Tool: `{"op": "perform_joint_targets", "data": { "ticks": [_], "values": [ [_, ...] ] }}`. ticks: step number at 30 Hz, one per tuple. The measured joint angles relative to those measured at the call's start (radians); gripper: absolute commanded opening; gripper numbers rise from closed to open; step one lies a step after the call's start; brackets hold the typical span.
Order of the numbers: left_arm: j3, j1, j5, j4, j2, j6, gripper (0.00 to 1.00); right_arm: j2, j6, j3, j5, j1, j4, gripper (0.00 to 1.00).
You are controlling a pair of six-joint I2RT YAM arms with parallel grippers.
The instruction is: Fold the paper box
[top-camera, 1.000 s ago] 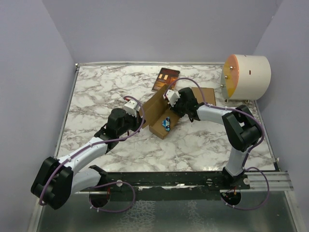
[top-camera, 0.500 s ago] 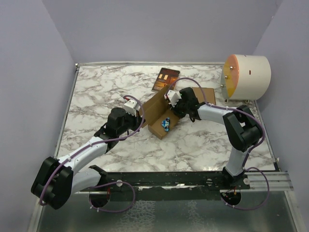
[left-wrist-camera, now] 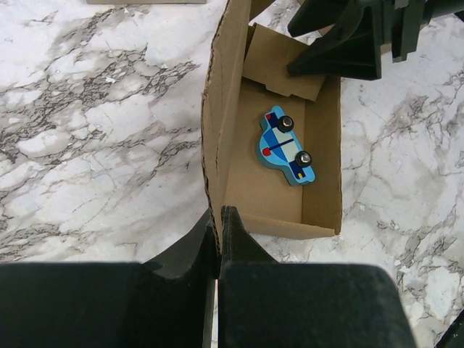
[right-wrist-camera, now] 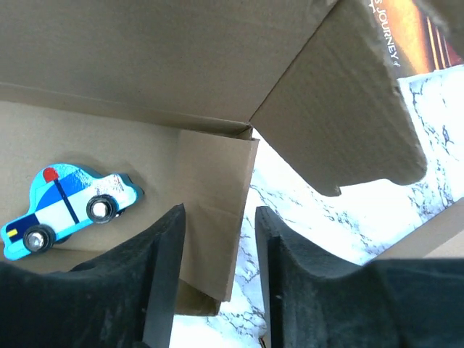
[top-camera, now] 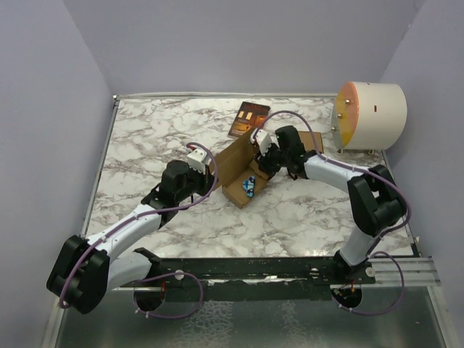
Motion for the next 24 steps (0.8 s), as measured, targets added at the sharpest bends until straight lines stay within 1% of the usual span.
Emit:
{"op": "perform_joint_targets", "data": {
  "ticks": [4, 10, 12, 15, 20, 24],
  "values": [
    [0.014, 0.000, 0.000, -0.011, 0.000, 0.022, 0.00, -0.030, -0.013, 0.000, -0.050, -0.028, -0.024, 0.56],
    [0.025, 0.000, 0.000, -0.021, 0.001, 0.050, 0.00, -0.103, -0.050, -0.023, -0.154, -0.110, -0.043, 0.56],
    [0.030, 0.000, 0.000, -0.021, 0.007, 0.058, 0.00, -0.116, -0.053, -0.026, -0.167, -0.134, -0.043, 0.56],
    [0.034, 0.000, 0.002, -0.021, 0.023, 0.064, 0.00, -0.098, -0.052, -0.025, -0.197, -0.135, -0.044, 0.57],
    [0.045, 0.000, 0.013, -0.025, 0.045, 0.067, 0.00, -0.025, -0.027, -0.011, -0.232, -0.131, -0.050, 0.57],
    [0.047, 0.000, 0.023, -0.024, 0.050, 0.069, 0.00, 0.015, -0.007, -0.006, -0.241, -0.128, -0.061, 0.55]
  ]
}}
